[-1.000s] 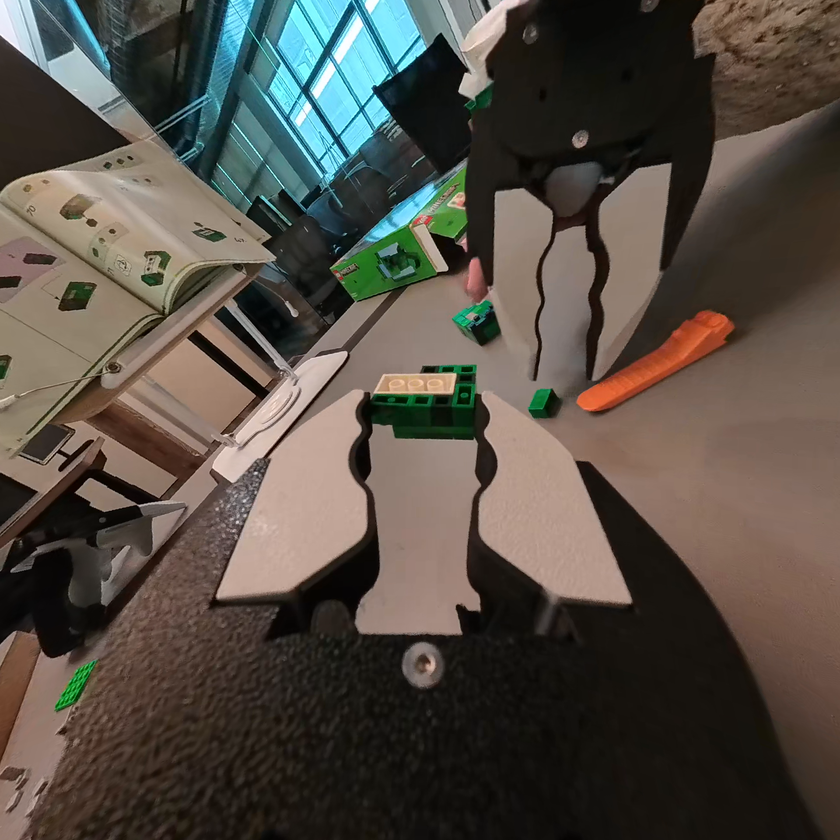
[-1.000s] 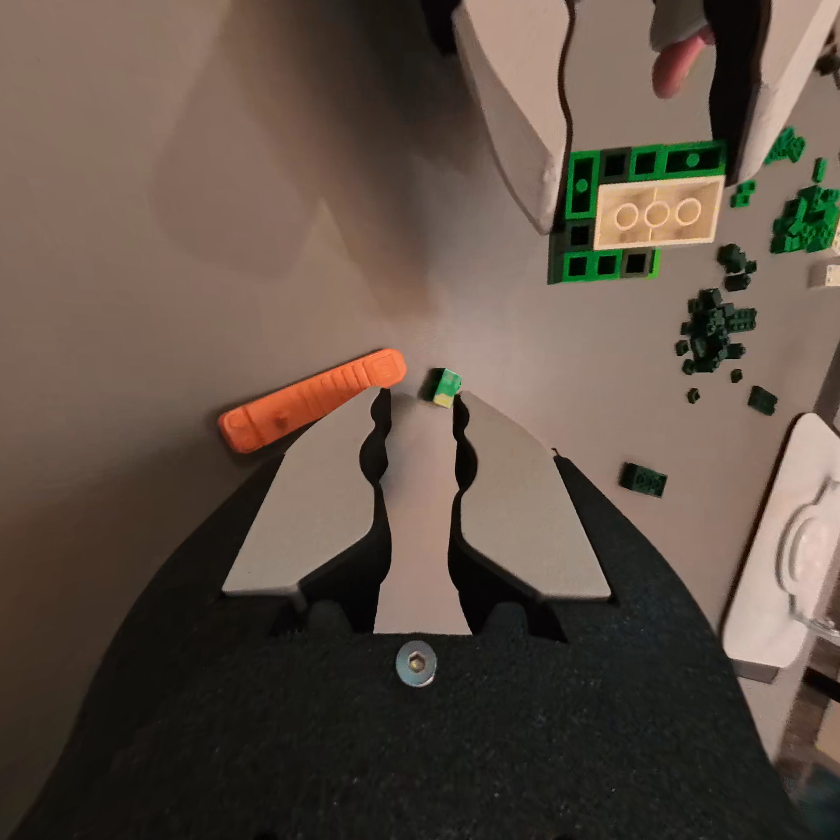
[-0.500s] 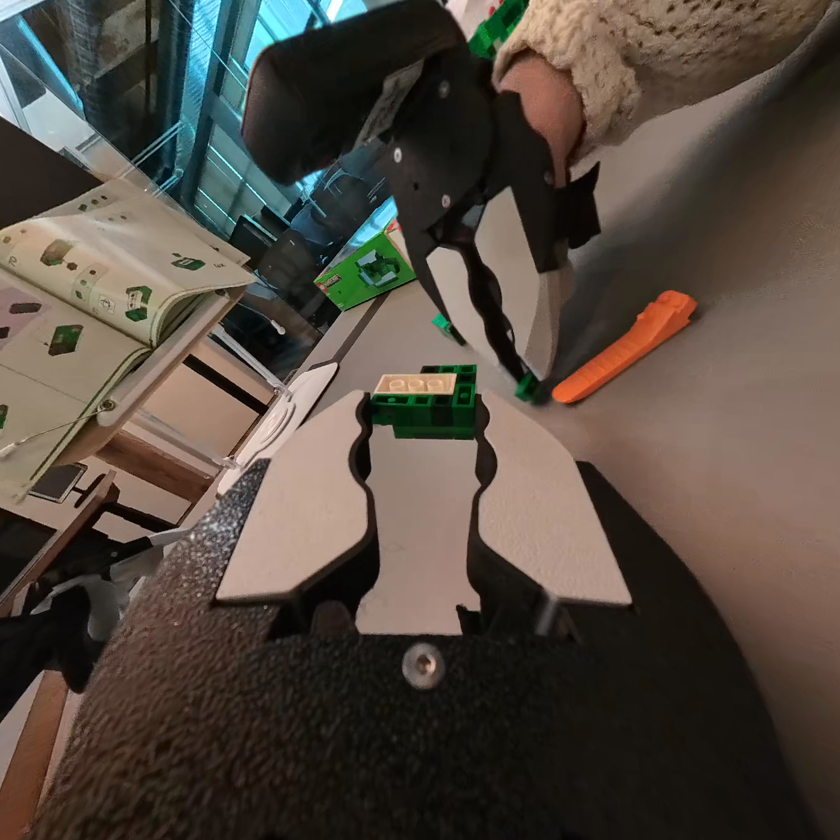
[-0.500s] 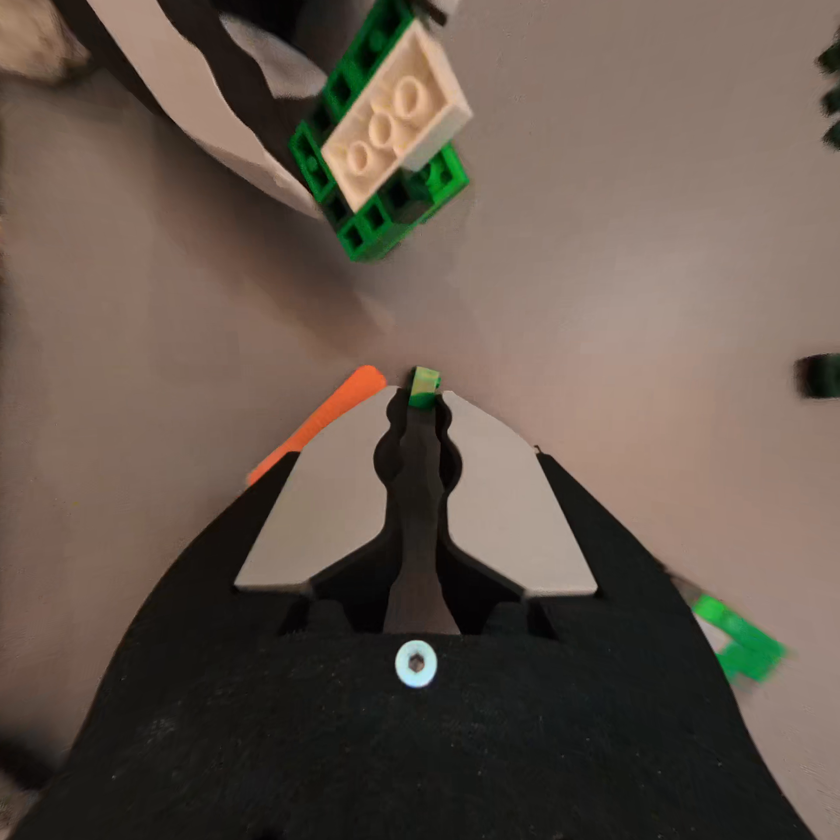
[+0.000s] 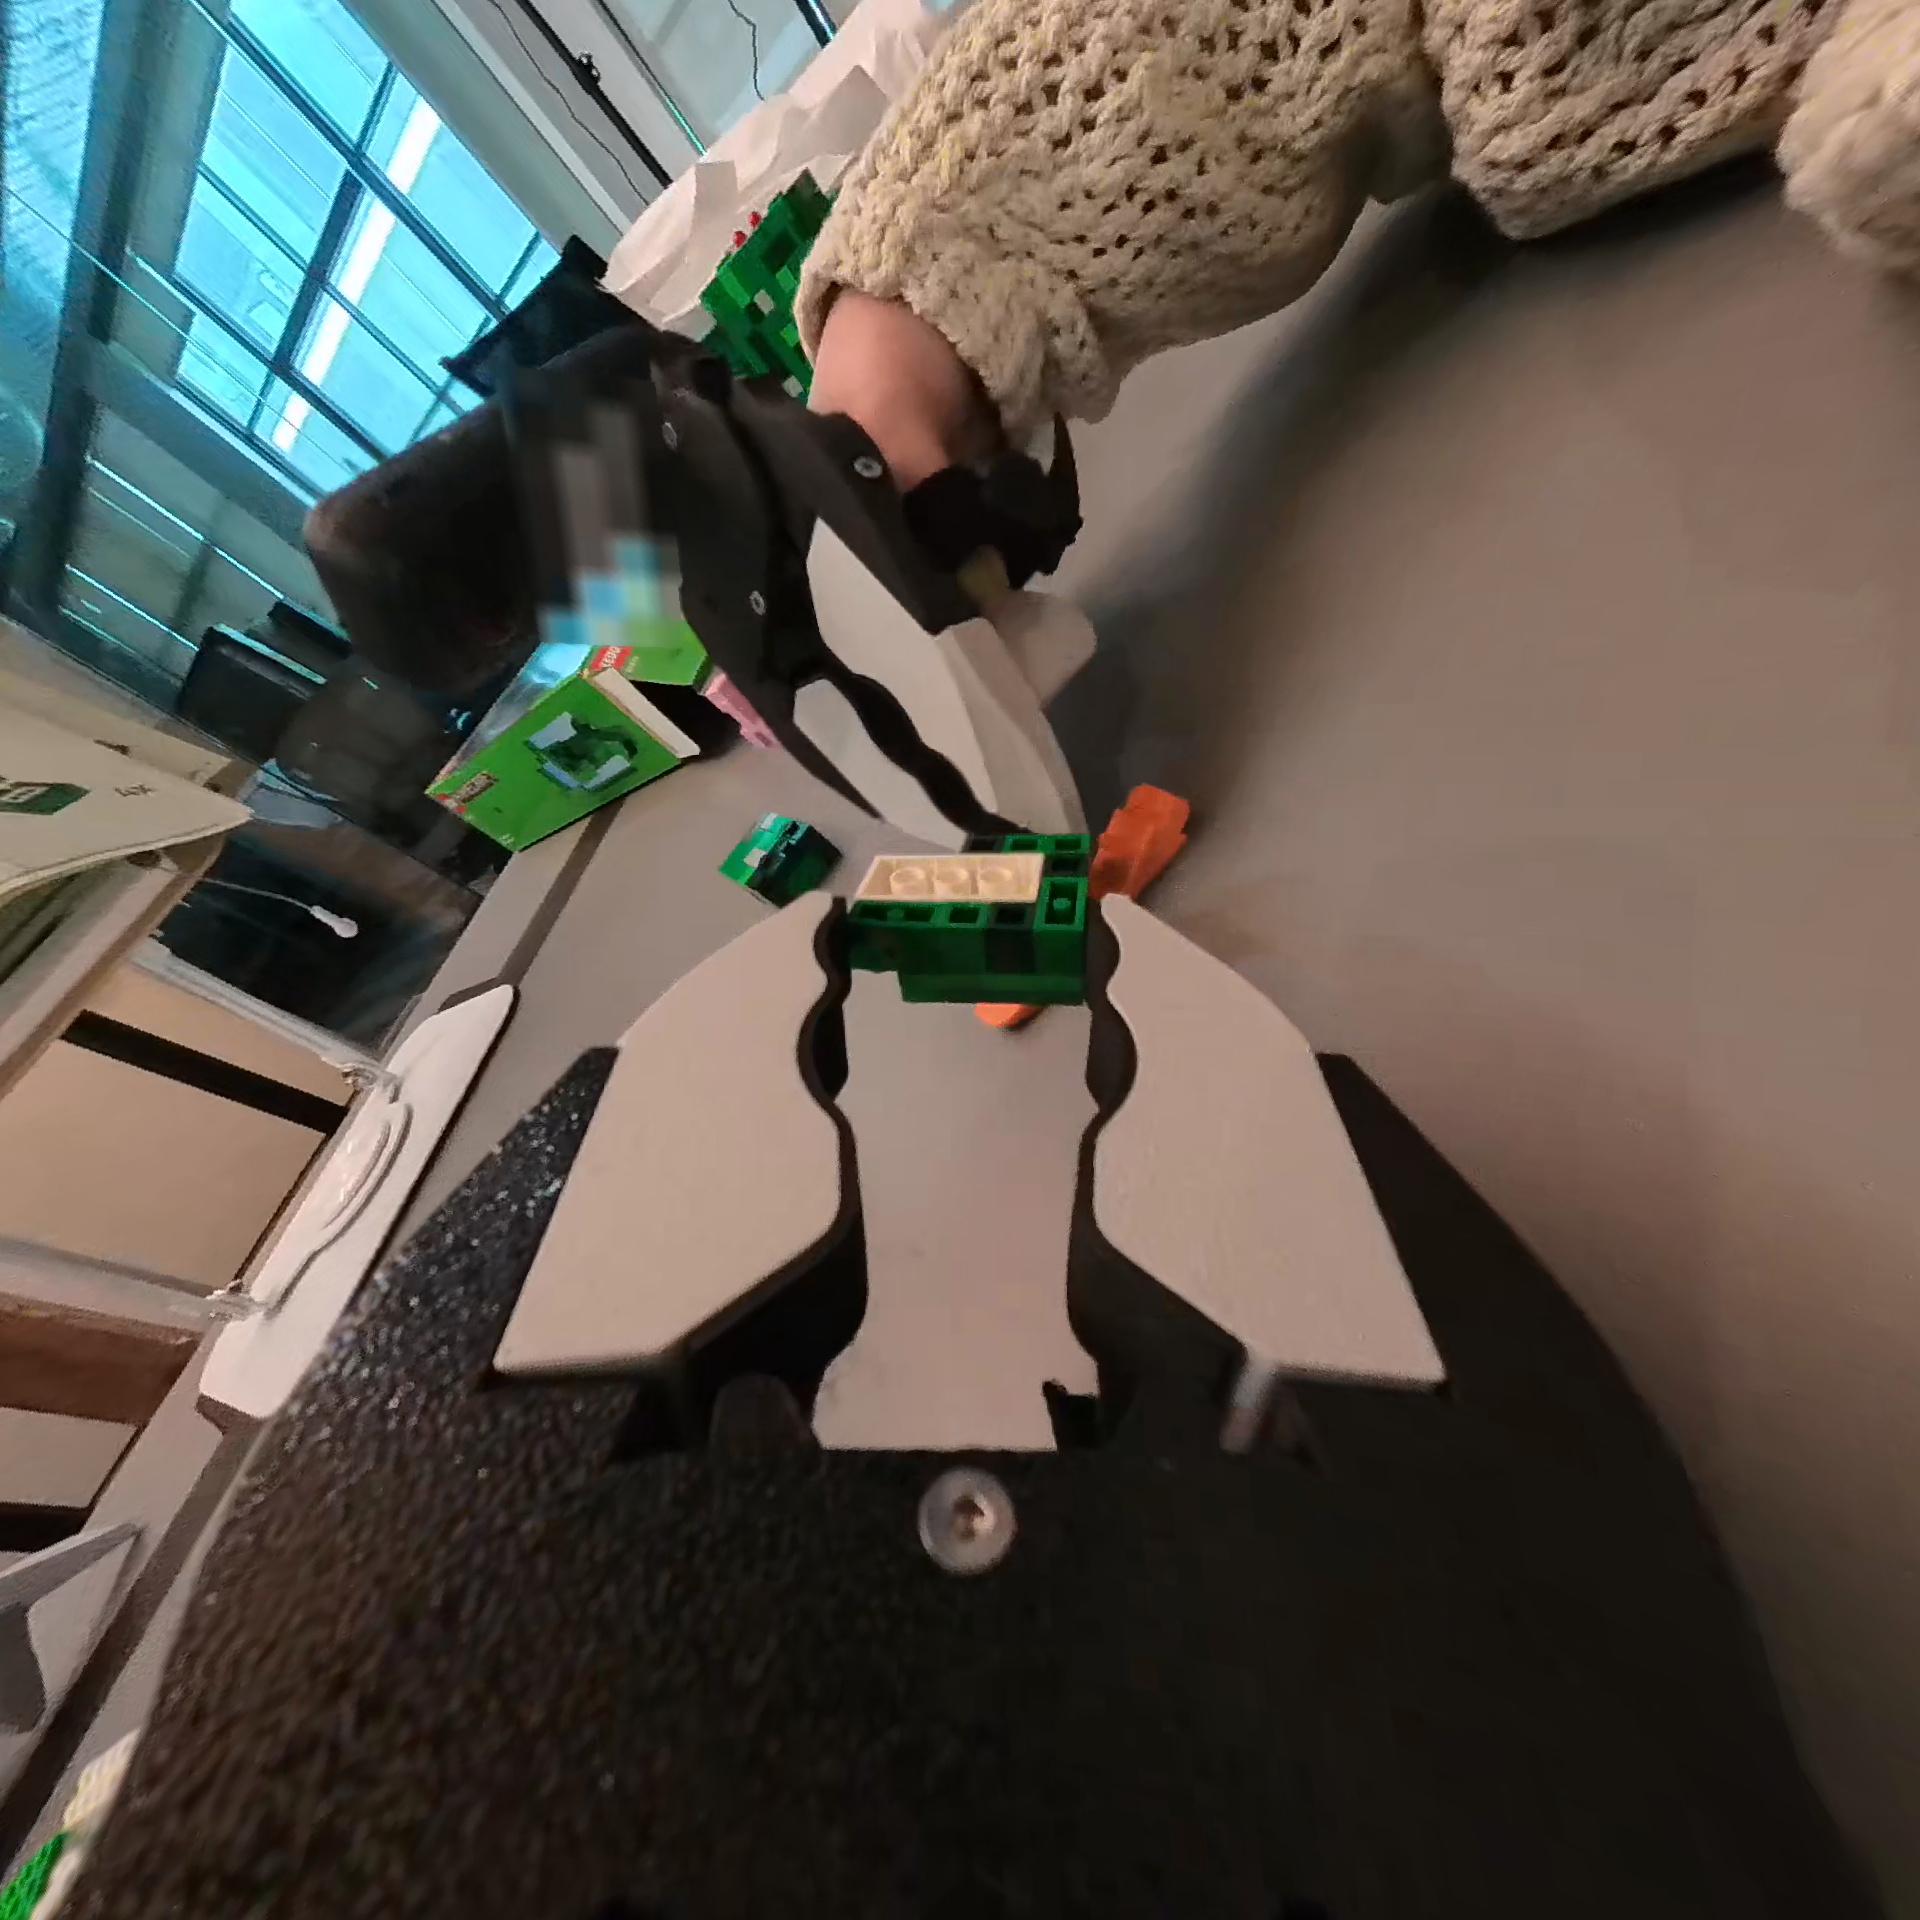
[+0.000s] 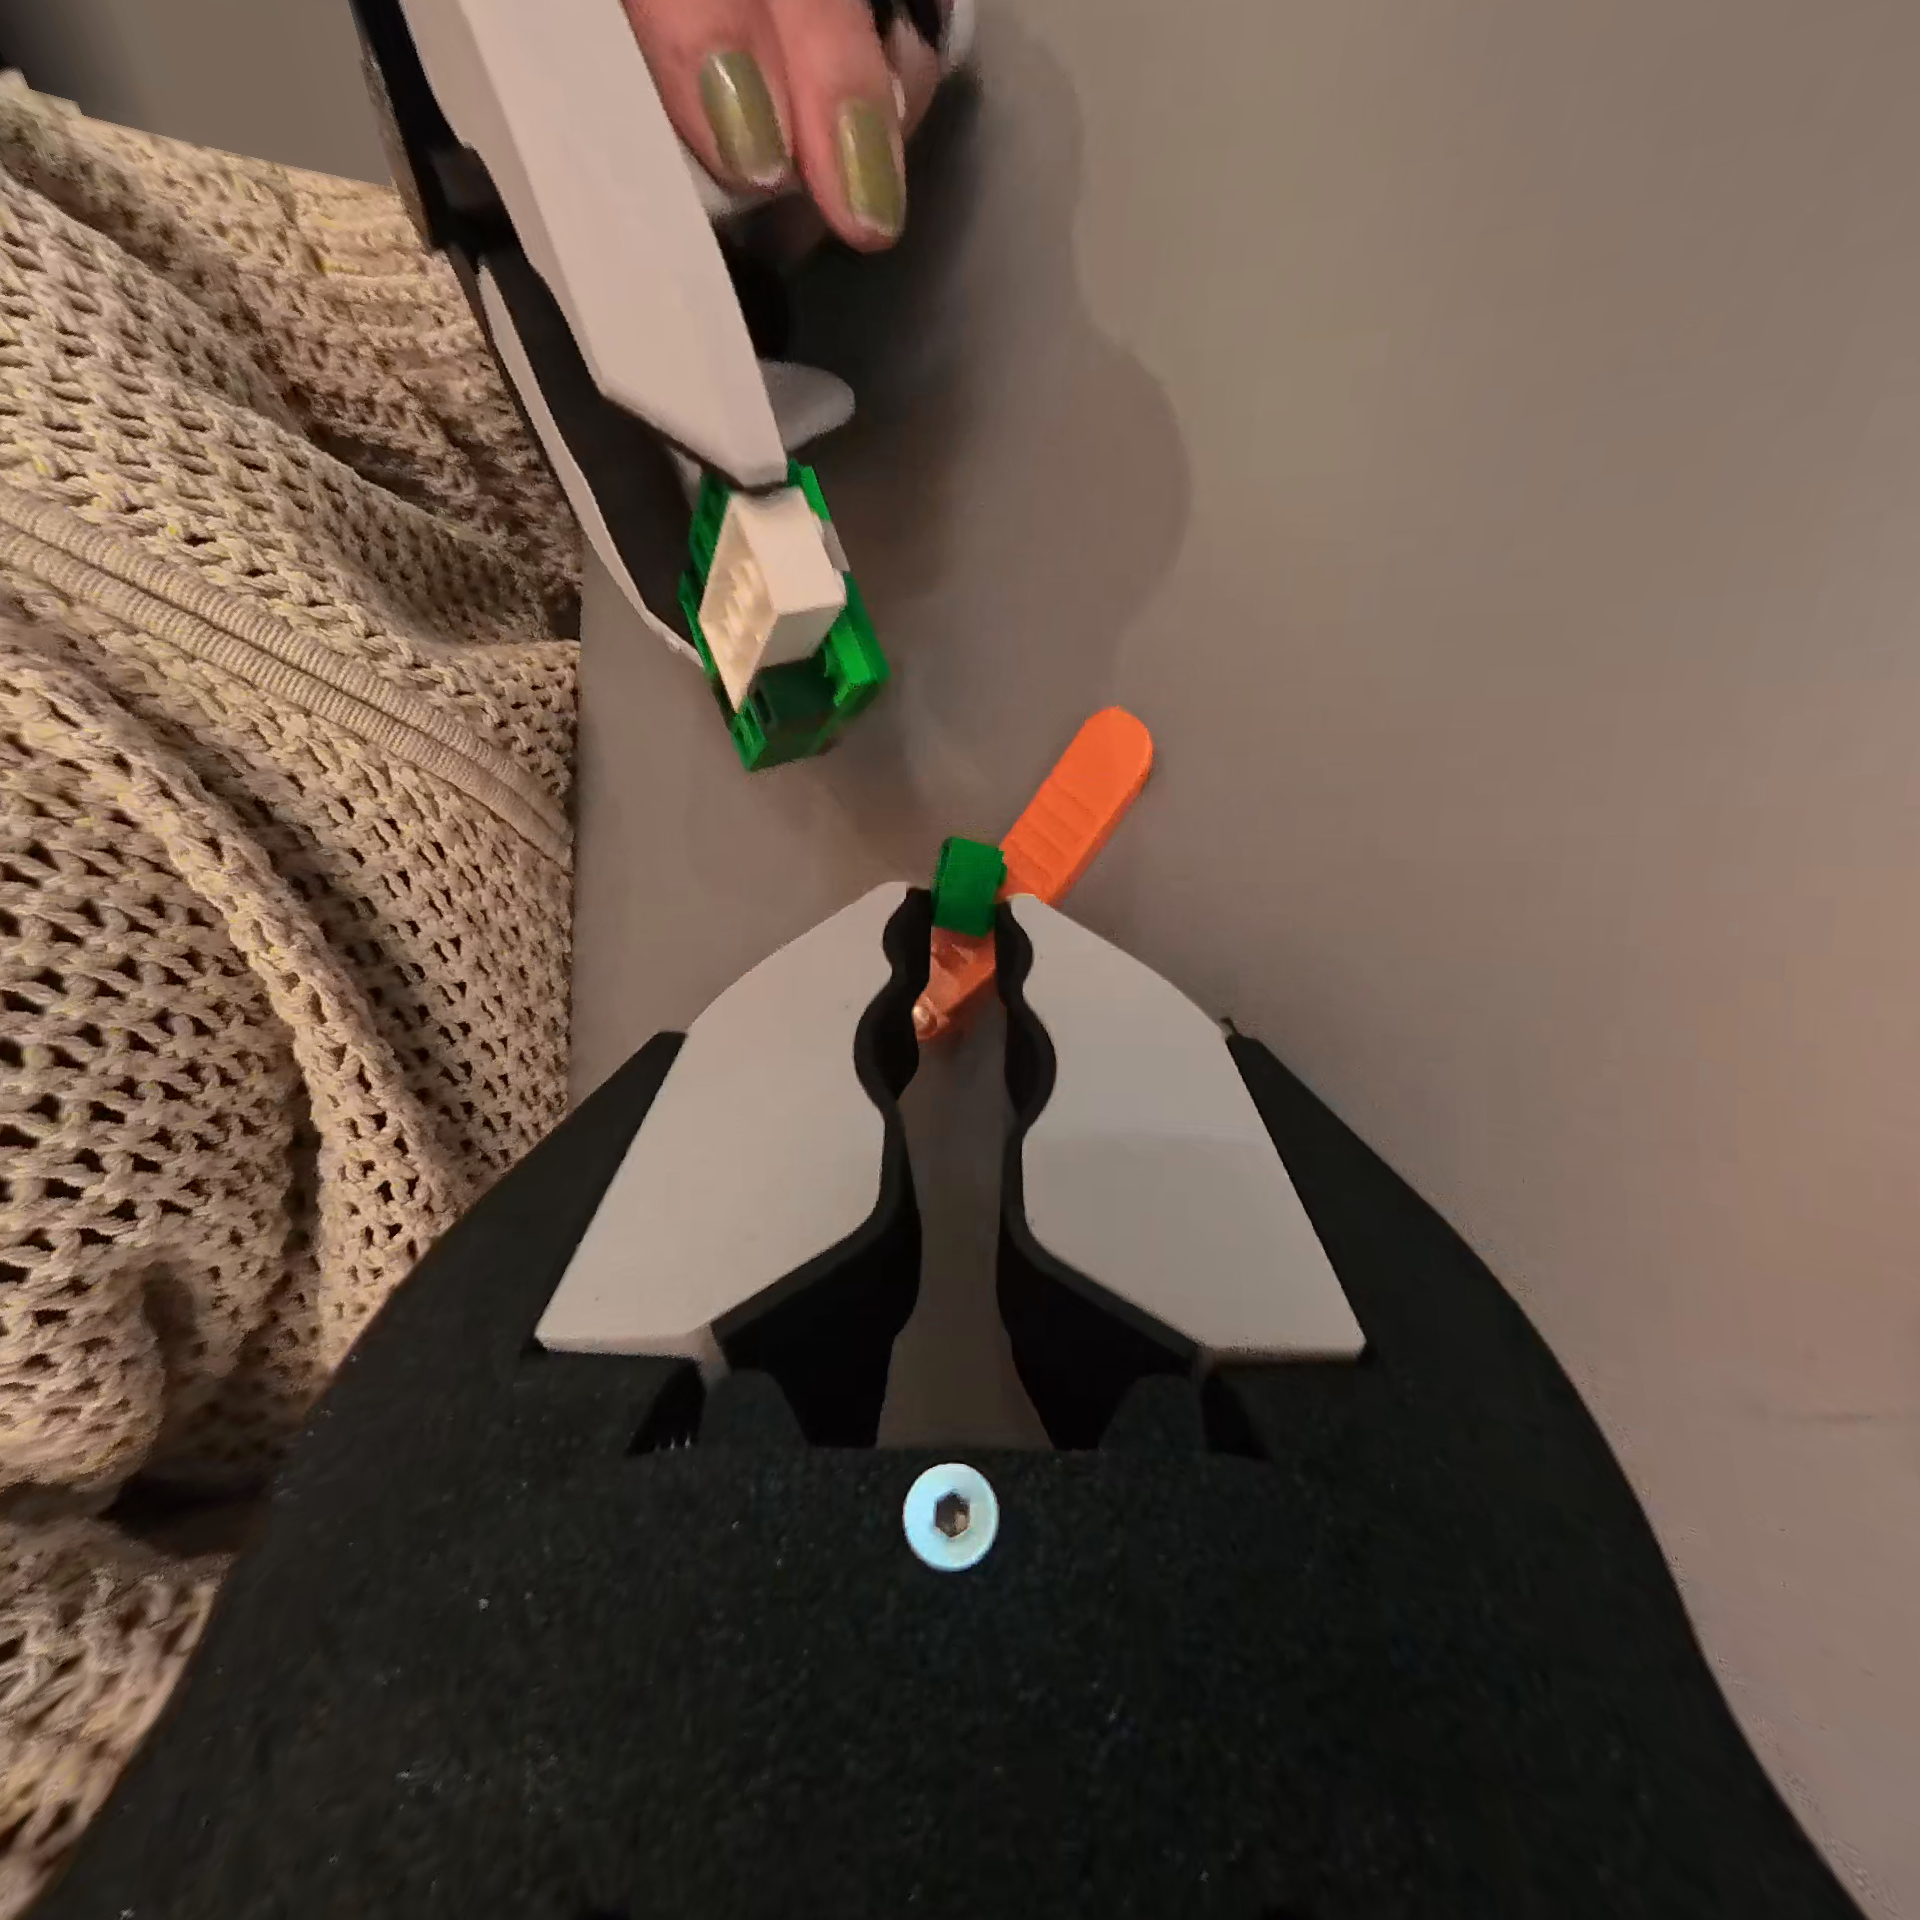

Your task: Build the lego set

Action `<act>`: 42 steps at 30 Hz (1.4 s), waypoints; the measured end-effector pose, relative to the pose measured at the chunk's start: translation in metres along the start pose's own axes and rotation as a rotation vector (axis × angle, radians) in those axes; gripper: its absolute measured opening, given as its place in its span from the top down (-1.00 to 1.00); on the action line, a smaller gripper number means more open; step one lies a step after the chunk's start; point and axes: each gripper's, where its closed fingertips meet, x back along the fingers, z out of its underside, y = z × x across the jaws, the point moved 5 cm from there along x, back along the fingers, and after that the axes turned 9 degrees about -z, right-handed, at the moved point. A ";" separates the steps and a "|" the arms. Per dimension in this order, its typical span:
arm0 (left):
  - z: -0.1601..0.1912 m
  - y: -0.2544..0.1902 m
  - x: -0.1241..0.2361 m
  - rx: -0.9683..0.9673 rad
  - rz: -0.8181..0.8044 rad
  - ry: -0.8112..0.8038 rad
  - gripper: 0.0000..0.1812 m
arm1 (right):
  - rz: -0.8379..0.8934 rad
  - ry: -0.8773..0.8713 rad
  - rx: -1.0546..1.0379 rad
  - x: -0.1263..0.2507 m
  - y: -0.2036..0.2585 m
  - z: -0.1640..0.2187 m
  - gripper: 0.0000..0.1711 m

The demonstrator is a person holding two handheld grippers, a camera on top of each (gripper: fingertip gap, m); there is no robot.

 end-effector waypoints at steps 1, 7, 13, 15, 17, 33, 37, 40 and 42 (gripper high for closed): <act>0.001 0.001 0.000 0.005 0.000 0.006 0.52 | -0.005 0.010 -0.024 0.000 -0.001 0.002 0.87; 0.004 0.000 -0.002 0.016 0.012 0.026 0.52 | -0.061 0.017 -0.142 0.007 -0.006 0.012 0.87; 0.005 -0.001 -0.002 0.027 0.021 0.029 0.52 | -0.062 0.086 -0.201 0.011 0.001 0.030 0.87; 0.005 -0.001 -0.002 0.028 0.025 0.029 0.52 | -0.070 0.092 -0.243 0.011 0.002 0.032 0.87; 0.005 -0.001 -0.003 0.033 0.028 0.031 0.52 | -0.075 0.094 -0.288 0.012 0.002 0.032 0.87; 0.006 0.000 -0.002 0.048 0.031 0.034 0.52 | 0.247 0.112 -0.131 0.028 0.001 0.025 0.63; 0.005 0.000 -0.002 0.040 0.025 0.033 0.52 | 0.393 0.099 0.309 0.019 0.026 0.025 0.70; 0.004 -0.001 -0.002 0.036 0.027 0.029 0.52 | 0.523 0.146 0.434 0.008 0.034 0.041 0.78; 0.003 -0.001 -0.002 0.041 0.027 0.023 0.52 | 0.523 0.110 0.364 0.002 0.033 0.051 0.71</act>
